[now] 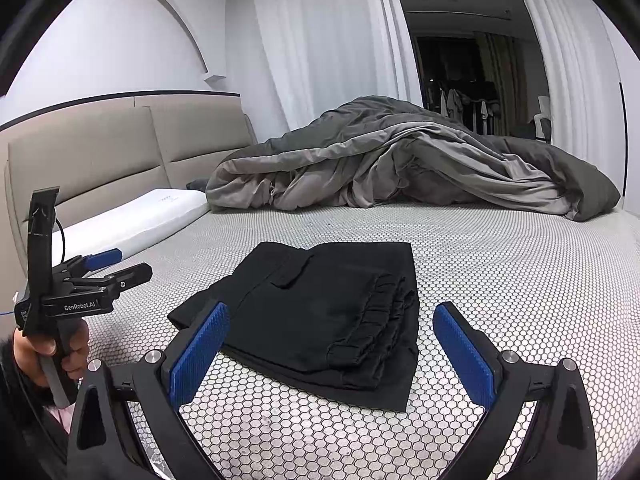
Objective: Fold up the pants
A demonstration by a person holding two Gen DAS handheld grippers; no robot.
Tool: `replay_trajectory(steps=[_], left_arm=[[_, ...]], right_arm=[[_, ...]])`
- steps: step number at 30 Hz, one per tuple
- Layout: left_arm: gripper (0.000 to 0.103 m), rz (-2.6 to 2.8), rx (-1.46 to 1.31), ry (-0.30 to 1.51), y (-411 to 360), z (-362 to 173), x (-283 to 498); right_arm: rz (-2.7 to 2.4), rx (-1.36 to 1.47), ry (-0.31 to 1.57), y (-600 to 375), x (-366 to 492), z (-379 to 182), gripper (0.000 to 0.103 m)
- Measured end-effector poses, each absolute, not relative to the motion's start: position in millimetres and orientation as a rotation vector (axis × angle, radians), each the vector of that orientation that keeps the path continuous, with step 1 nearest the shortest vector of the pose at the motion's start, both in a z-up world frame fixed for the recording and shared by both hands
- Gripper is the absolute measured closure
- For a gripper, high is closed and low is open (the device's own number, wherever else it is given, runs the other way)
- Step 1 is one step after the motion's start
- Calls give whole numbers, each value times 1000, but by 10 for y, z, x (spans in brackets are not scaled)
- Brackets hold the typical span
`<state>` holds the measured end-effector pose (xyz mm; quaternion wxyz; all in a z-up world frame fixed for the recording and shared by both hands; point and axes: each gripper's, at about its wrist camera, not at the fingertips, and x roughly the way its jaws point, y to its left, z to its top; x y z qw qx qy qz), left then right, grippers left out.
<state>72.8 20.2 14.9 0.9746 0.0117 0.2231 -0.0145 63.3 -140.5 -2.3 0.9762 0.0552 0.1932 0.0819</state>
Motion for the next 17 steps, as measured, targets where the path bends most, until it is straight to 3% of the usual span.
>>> replay_trajectory(steps=[17], left_arm=[[1, -46, 33, 448, 270, 136, 756]], right_arm=[[166, 107, 382, -1427, 628, -24, 0]])
